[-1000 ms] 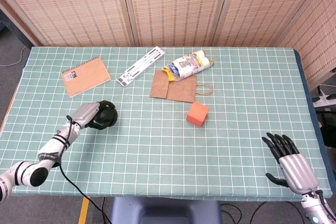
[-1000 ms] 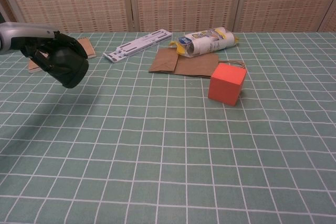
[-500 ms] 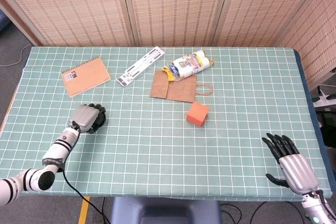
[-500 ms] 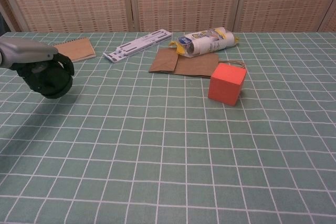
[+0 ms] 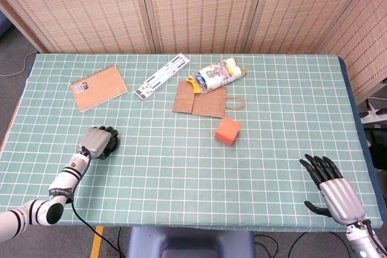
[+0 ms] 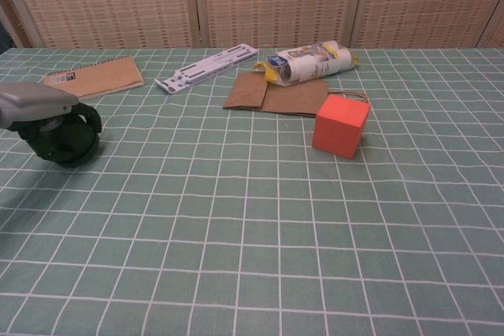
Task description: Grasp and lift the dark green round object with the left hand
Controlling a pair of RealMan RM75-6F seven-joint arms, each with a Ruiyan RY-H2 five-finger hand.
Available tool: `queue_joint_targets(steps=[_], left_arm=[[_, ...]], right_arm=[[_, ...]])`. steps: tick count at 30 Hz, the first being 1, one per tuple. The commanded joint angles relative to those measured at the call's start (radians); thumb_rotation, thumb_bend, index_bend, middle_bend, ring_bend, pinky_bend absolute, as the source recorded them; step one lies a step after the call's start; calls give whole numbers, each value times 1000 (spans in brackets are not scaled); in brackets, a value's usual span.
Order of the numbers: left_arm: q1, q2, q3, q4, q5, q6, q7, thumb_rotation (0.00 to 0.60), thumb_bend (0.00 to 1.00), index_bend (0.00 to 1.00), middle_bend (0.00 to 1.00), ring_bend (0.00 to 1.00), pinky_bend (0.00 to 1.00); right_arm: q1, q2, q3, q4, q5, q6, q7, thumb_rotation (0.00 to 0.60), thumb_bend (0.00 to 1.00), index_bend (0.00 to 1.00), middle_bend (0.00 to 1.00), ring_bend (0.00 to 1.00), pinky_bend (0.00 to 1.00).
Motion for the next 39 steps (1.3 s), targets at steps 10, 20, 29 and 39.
queue_joint_targets(steps=[10, 20, 29, 39], left_arm=[[4, -18, 6, 16, 11, -7, -36, 600, 425, 0, 0, 0, 256], [18, 13, -14, -24, 79, 20, -120, 600, 421, 0, 0, 0, 80], [40, 101, 0, -97, 79, 38, -114, 600, 415, 0, 0, 0, 55], [26, 114, 22, -87, -1, -14, -69, 600, 414, 10, 0, 0, 52]], right_arm=[[-1, -2, 2, -1, 4, 3, 1, 600, 83, 0, 0, 0, 0], [0, -1, 2, -1, 4, 3, 6, 600, 83, 0, 0, 0, 0], [0, 3, -2, -4, -3, 2, 3, 600, 83, 0, 0, 0, 0], [-2, 5, -3, -4, -7, 8, 7, 600, 83, 0, 0, 0, 0]])
